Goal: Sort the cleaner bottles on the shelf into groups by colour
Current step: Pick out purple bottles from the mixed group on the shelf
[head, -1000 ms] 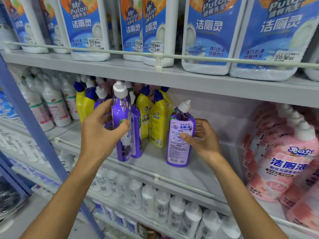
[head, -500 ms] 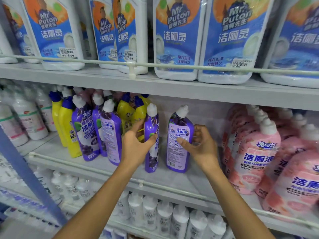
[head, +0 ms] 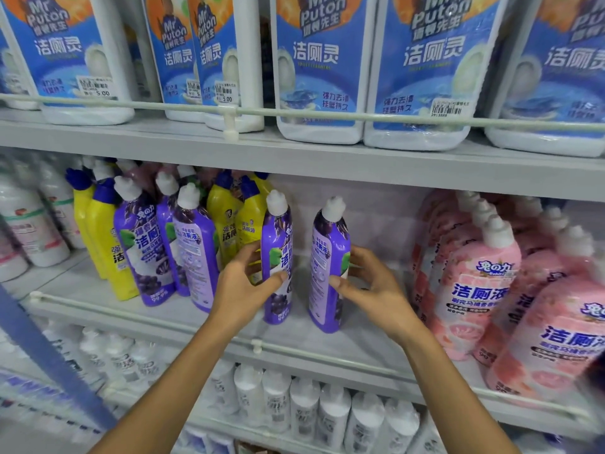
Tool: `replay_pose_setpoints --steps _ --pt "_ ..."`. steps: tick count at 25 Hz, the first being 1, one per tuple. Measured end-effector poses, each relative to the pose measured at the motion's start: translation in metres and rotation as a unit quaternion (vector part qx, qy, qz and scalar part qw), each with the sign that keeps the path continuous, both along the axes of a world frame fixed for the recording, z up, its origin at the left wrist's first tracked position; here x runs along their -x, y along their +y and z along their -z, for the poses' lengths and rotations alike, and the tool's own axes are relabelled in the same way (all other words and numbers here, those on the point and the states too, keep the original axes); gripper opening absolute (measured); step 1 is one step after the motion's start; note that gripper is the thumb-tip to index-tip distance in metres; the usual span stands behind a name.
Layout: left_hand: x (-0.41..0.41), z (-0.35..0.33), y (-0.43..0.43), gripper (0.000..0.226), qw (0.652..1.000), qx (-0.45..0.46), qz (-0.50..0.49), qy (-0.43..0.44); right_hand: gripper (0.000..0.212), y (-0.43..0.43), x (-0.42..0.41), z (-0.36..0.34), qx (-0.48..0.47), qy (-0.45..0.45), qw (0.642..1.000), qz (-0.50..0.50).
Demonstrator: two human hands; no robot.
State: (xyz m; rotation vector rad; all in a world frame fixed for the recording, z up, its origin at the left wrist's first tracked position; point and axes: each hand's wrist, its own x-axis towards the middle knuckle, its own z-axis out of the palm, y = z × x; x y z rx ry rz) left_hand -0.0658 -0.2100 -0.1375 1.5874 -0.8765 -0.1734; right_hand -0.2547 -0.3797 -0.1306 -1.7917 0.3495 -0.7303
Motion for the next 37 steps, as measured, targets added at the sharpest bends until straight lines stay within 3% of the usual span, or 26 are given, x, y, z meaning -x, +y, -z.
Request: replay_pose_setpoints --steps 5,7,11,13,16,19,23,26,30,37 --pt "-0.013 -0.010 -0.002 0.052 0.989 -0.015 0.109 0.097 0.078 -0.018 -0.017 -0.003 -0.048 0.034 0.989 -0.132" --pt "-0.020 -0.013 -0.004 0.056 0.981 -0.037 0.144 0.125 0.080 -0.014 -0.025 -0.003 -0.038 0.053 0.994 -0.084" --pt "-0.017 -0.011 -0.013 0.049 0.985 -0.051 0.129 0.102 0.092 0.003 -0.047 0.003 0.043 0.062 0.984 0.164" --pt "-0.014 -0.008 -0.019 0.052 0.984 -0.050 0.138 0.097 0.092 -0.004 -0.051 0.013 0.036 0.046 0.987 0.150" --pt "-0.019 -0.006 -0.025 0.060 0.981 -0.054 0.155 0.103 0.082 -0.020 -0.035 0.022 -0.021 0.059 0.997 0.044" --pt "-0.023 -0.001 -0.033 0.058 0.988 -0.066 0.127 0.062 0.076 -0.024 -0.028 0.023 0.008 0.089 0.986 0.144" --pt "-0.016 0.018 -0.047 0.057 0.997 -0.062 0.035 0.025 0.070 -0.018 -0.047 0.018 0.055 0.090 0.944 0.313" --pt "-0.015 0.032 -0.061 0.069 0.998 -0.068 0.015 0.006 0.070 -0.024 -0.050 0.018 0.042 0.083 0.953 0.288" --pt "-0.016 0.027 -0.089 0.058 0.996 -0.088 -0.012 -0.020 0.069 -0.033 -0.050 0.021 0.049 0.066 0.955 0.284" --pt "-0.051 0.027 -0.131 0.068 0.994 -0.073 0.069 -0.039 0.067 -0.056 -0.070 0.029 0.074 0.033 0.936 0.343"
